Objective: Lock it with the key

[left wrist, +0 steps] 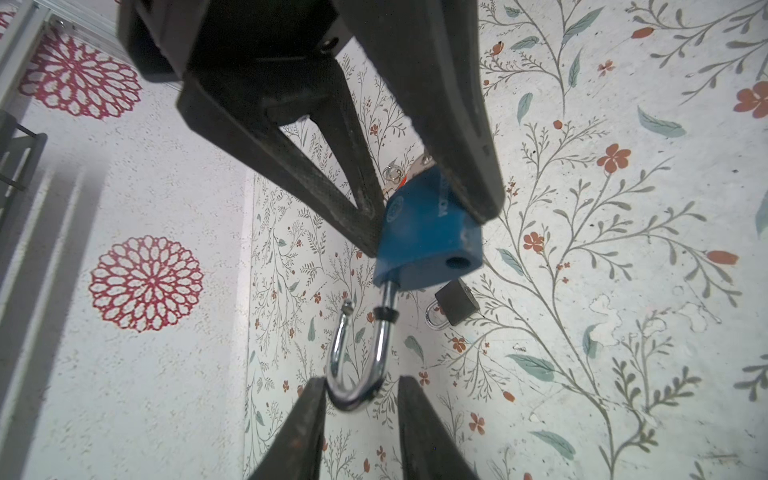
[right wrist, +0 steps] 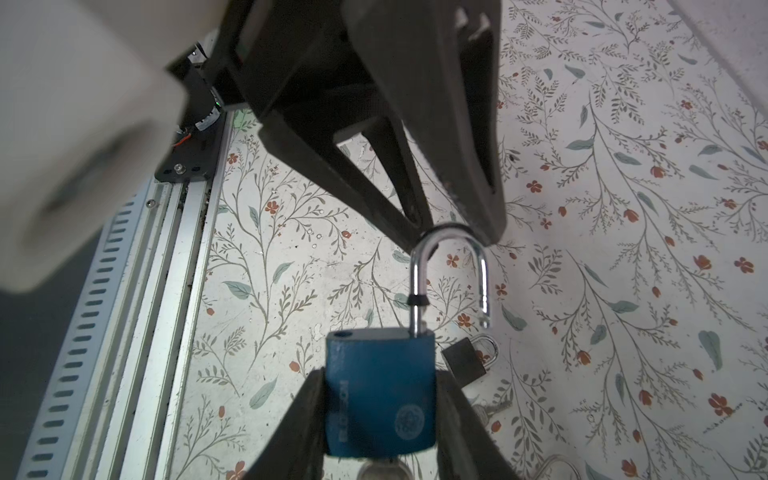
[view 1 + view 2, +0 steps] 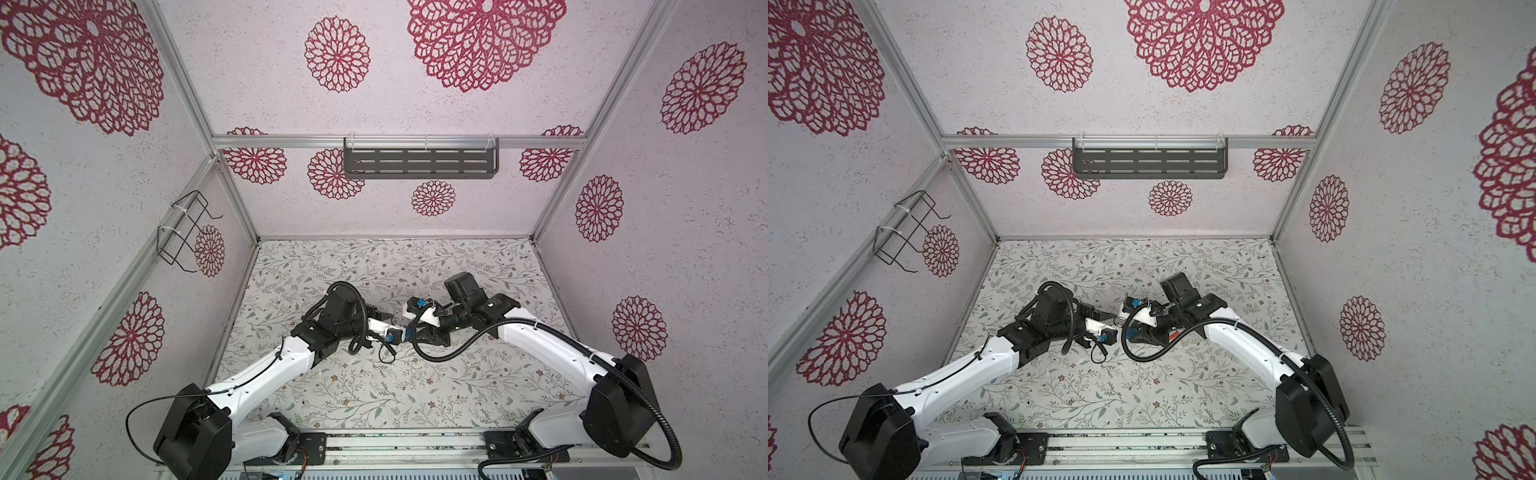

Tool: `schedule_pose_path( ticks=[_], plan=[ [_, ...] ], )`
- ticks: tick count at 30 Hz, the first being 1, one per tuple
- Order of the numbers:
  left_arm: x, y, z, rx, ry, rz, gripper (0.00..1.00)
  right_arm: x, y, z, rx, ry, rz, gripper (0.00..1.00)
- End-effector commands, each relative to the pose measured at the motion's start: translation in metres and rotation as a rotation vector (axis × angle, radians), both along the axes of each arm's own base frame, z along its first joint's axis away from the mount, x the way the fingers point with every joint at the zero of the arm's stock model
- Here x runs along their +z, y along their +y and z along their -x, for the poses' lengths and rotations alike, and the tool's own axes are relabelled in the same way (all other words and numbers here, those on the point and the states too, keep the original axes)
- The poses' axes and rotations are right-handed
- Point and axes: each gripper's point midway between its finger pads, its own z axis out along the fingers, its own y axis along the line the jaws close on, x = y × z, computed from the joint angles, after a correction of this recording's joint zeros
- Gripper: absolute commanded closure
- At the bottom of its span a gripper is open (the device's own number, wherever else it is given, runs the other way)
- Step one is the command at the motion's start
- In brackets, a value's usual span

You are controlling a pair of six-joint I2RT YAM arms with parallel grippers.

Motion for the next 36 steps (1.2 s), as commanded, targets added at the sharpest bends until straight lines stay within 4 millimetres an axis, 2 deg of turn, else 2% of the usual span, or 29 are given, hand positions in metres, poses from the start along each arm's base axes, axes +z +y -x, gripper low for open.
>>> schedule_pose_path(
  ticks=[1, 15, 25, 32, 36],
  plan=[
    [0.007, -0.006, 0.004, -0.038, 0.009, 0.005, 0.68, 0.039, 0.005, 0.002, 0.034, -0.068, -0.092, 0.92],
    [-0.001, -0.010, 0.011, -0.055, 0.013, -0.049, 0.76, 0.039, 0.006, 0.001, 0.033, -0.071, -0.097, 0.93],
    [-0.001, -0.011, 0.020, -0.065, 0.106, -0.065, 0.87, 0.038, 0.003, -0.001, 0.021, -0.097, -0.088, 0.94],
    [-0.005, -0.007, 0.024, -0.042, 0.159, -0.075, 0.87, 0.043, 0.001, -0.003, 0.010, -0.143, -0.098, 0.95],
    [-0.002, -0.006, 0.024, -0.008, 0.213, -0.036, 0.81, 0.044, 0.001, -0.003, 0.013, -0.154, -0.100, 0.95]
  ],
)
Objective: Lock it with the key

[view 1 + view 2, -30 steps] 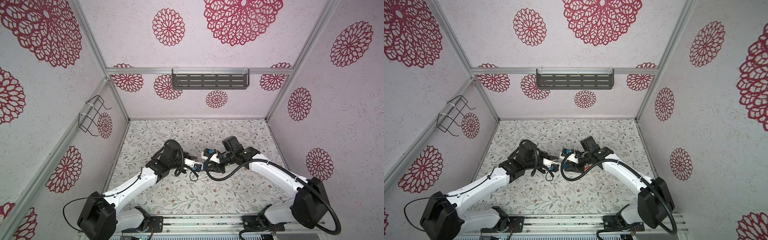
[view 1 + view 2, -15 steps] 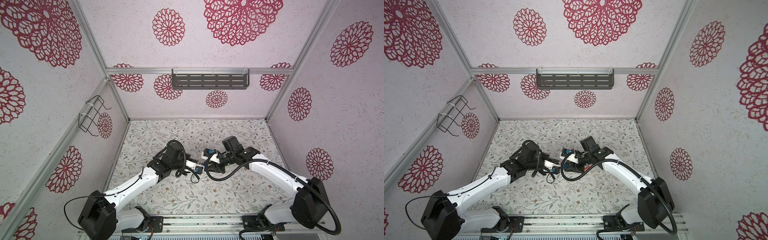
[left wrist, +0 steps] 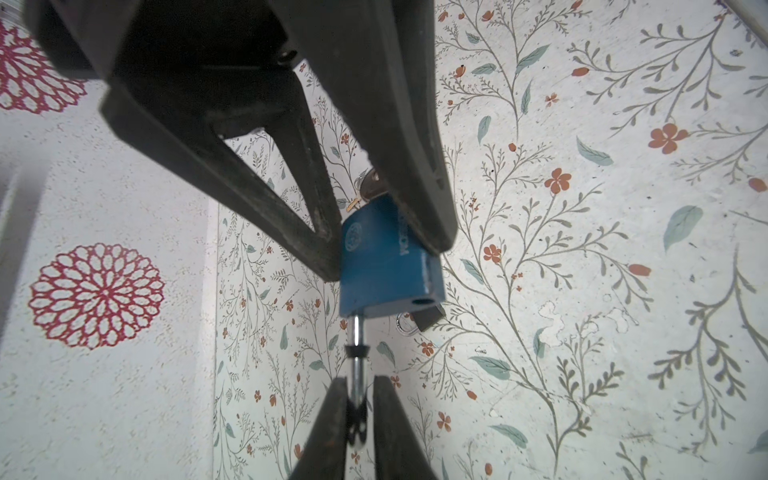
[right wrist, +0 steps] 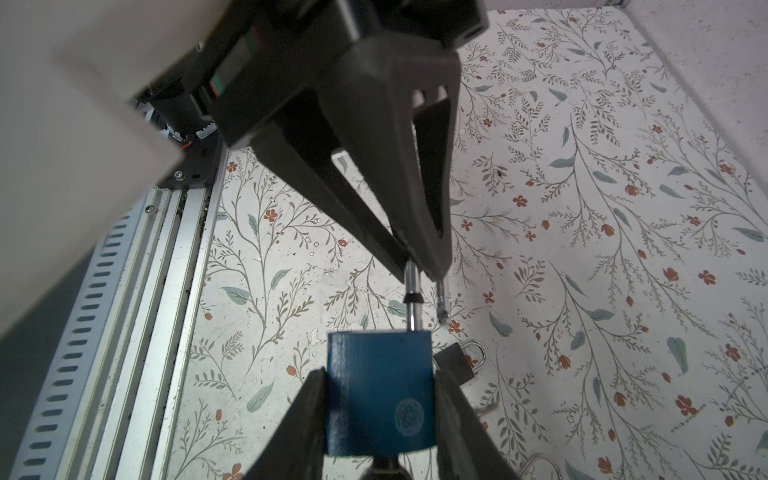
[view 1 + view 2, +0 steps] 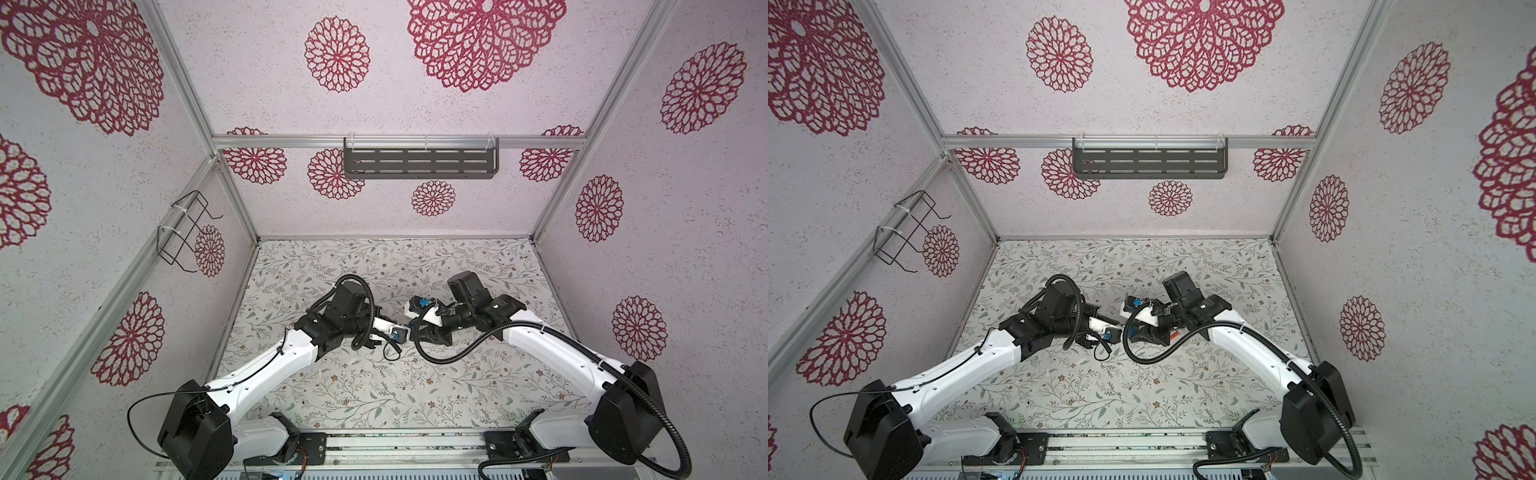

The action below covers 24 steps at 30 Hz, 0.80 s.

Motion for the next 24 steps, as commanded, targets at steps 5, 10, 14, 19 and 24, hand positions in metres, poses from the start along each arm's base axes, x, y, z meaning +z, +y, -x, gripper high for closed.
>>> schedule_pose_path(
  ticks=[5, 10, 14, 19, 24],
  plan=[
    [0.000, 0.005, 0.009, 0.045, 0.167, 0.065, 0.75, 0.028, 0.002, -0.004, 0.017, -0.107, -0.074, 0.96],
    [0.000, 0.010, 0.003, 0.083, 0.193, 0.111, 0.71, 0.027, 0.003, -0.003, 0.024, -0.101, -0.075, 0.98],
    [-0.003, 0.009, -0.001, 0.090, 0.207, 0.109, 0.69, 0.026, 0.006, -0.002, 0.037, -0.086, -0.081, 0.99],
    [0.000, 0.004, -0.002, 0.076, 0.226, 0.120, 0.69, 0.025, 0.007, -0.002, 0.043, -0.076, -0.082, 0.99],
    [-0.001, 0.004, 0.002, 0.064, 0.251, 0.111, 0.75, 0.025, 0.007, -0.002, 0.044, -0.078, -0.084, 1.00]
  ],
)
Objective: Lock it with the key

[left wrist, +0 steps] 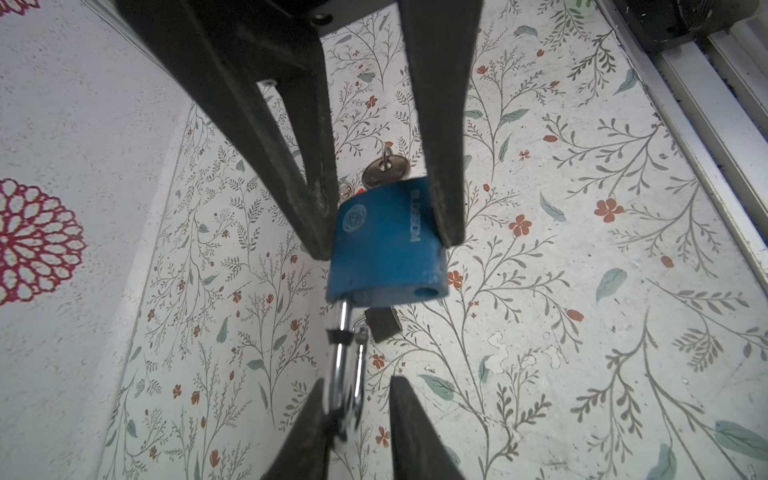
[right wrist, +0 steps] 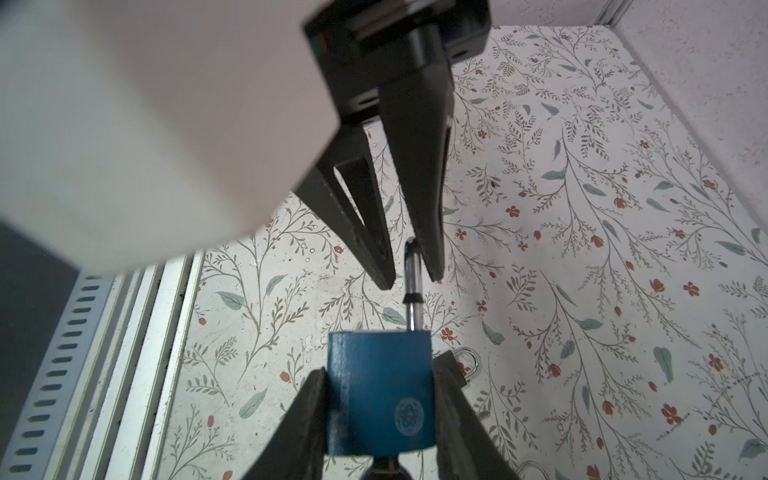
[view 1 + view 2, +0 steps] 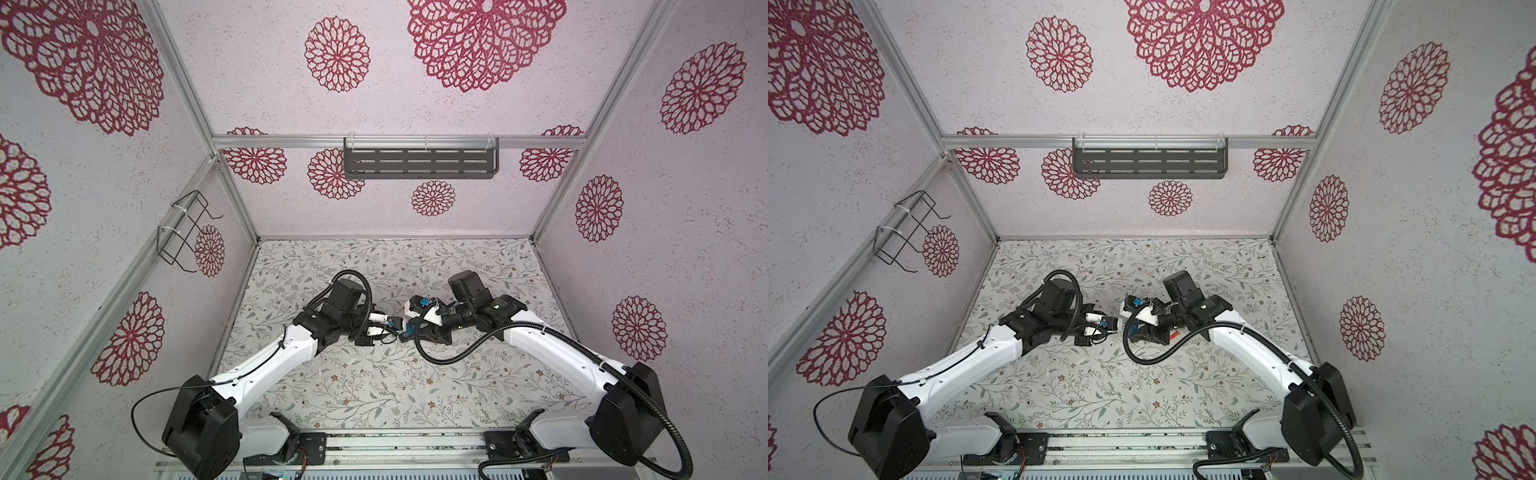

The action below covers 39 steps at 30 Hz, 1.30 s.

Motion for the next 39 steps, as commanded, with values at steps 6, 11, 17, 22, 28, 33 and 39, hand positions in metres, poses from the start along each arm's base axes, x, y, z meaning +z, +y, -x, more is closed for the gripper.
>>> schedule_pose_path(
  ticks=[6, 11, 17, 22, 28, 33, 39],
  plan=[
    [0.009, -0.003, 0.005, -0.017, 0.048, 0.029, 0.88, 0.019, 0.006, 0.001, 0.040, -0.052, -0.066, 0.99],
    [0.010, -0.004, 0.007, -0.023, 0.091, 0.016, 1.00, 0.015, 0.005, 0.001, 0.037, -0.043, -0.059, 0.99],
    [0.016, -0.003, 0.007, 0.001, 0.129, 0.010, 1.00, 0.013, 0.000, -0.007, -0.016, -0.082, -0.036, 0.66],
    [0.018, 0.002, 0.007, 0.031, 0.146, -0.013, 1.00, 0.016, -0.008, -0.011, -0.070, -0.143, -0.041, 0.46],
    [0.025, 0.005, 0.012, 0.048, 0.145, -0.008, 1.00, 0.016, -0.009, -0.009, -0.086, -0.138, -0.061, 0.42],
    [0.028, 0.004, 0.014, 0.055, 0.180, -0.003, 1.00, 0.017, -0.002, -0.007, -0.071, -0.135, -0.076, 0.42],
    [0.036, 0.000, 0.017, 0.067, 0.244, 0.017, 1.00, 0.012, -0.002, -0.008, -0.085, -0.164, -0.066, 0.44]
  ],
)
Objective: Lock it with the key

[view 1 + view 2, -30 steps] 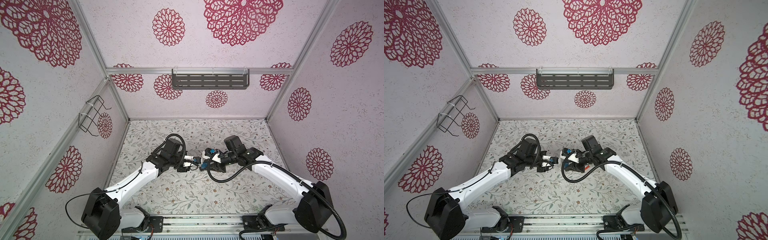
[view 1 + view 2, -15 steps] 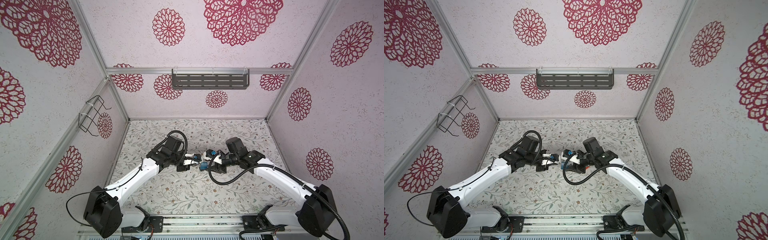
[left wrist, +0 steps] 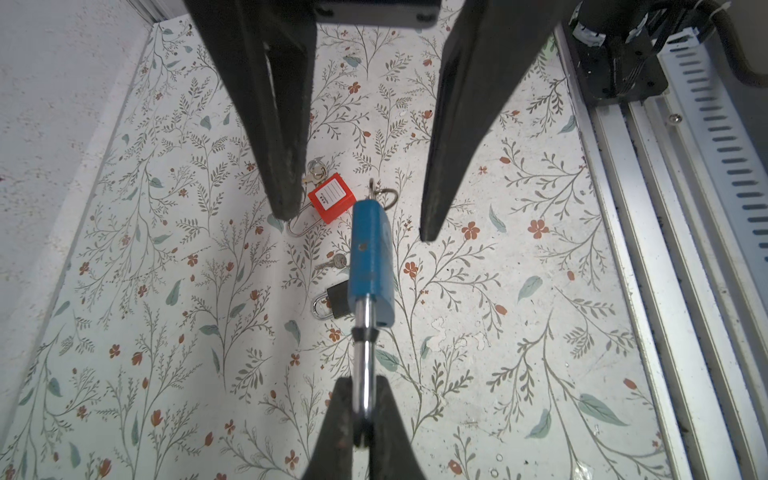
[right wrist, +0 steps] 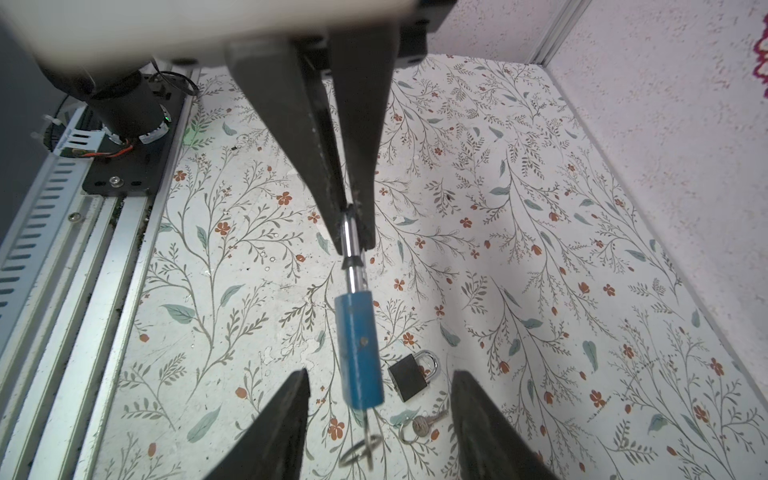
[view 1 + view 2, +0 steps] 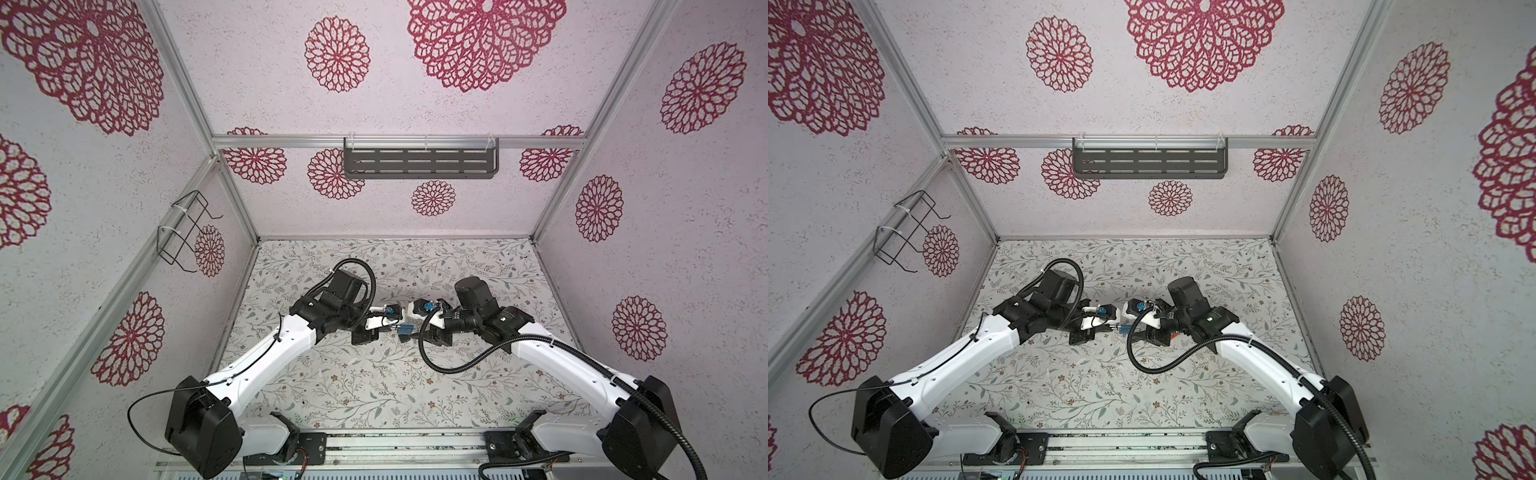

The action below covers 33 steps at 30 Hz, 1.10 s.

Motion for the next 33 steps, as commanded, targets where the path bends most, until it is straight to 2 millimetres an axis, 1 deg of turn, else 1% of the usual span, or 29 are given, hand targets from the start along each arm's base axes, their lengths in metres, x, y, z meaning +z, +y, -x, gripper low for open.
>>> schedule_pose_path(
  ticks=[1, 7, 12, 18, 25, 29, 33],
  plan=[
    [0.014, -0.007, 0.005, -0.008, 0.030, 0.051, 1.00, 0.009, 0.001, -0.001, -0.015, -0.026, -0.026, 0.45],
    [0.015, -0.008, 0.016, -0.025, 0.068, 0.062, 1.00, 0.013, 0.003, -0.003, -0.026, -0.039, -0.054, 0.49],
    [0.019, -0.009, 0.021, -0.039, 0.089, 0.069, 1.00, 0.016, 0.006, -0.001, -0.007, -0.043, -0.068, 0.55],
    [0.020, -0.010, 0.022, -0.044, 0.099, 0.062, 1.00, 0.015, 0.008, 0.005, 0.022, -0.035, -0.069, 0.64],
    [0.020, -0.011, 0.018, -0.040, 0.094, 0.053, 1.00, 0.013, 0.012, 0.011, 0.054, -0.028, -0.062, 0.68],
    [0.021, -0.012, 0.016, -0.041, 0.085, 0.050, 1.00, 0.010, 0.013, 0.012, 0.062, -0.022, -0.049, 0.68],
    [0.022, -0.012, 0.015, -0.043, 0.079, 0.051, 1.00, 0.009, 0.015, 0.013, 0.069, -0.023, -0.045, 0.76]
  ],
)
